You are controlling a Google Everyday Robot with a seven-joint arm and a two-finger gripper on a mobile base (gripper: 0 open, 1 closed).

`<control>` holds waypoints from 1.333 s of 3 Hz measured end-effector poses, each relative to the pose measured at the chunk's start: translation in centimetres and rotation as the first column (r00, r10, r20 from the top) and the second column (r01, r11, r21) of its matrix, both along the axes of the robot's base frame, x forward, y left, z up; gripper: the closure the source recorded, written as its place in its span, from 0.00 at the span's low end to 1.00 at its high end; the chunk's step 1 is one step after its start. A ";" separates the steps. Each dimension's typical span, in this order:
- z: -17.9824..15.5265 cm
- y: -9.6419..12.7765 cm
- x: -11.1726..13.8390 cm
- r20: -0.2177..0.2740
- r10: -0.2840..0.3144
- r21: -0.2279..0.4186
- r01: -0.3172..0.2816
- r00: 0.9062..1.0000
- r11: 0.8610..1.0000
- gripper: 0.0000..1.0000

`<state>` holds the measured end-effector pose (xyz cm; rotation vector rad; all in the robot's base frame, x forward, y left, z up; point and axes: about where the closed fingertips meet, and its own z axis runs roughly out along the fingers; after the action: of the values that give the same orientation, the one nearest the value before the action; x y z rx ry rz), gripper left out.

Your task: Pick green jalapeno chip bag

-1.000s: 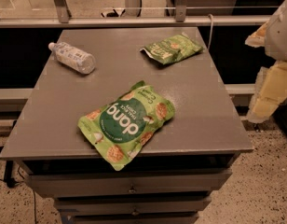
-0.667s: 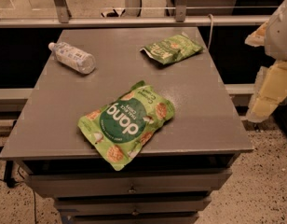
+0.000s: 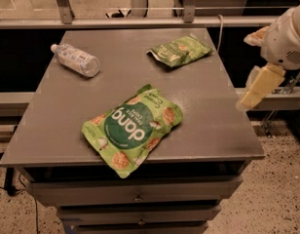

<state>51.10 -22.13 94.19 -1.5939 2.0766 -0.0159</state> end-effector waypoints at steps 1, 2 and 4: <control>-2.1 0.2 5.7 0.094 -0.010 0.122 -0.001 0.996 0.993 0.00; -3.6 1.3 11.2 0.168 -0.041 0.235 0.001 0.985 0.972 0.00; -7.2 5.1 20.6 0.130 -0.099 0.418 0.036 0.987 0.908 0.00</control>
Offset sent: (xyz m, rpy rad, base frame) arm 0.1783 0.0190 -0.0490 0.3760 -0.2732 -0.0520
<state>71.66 -17.03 87.00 -1.2232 1.8642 0.2589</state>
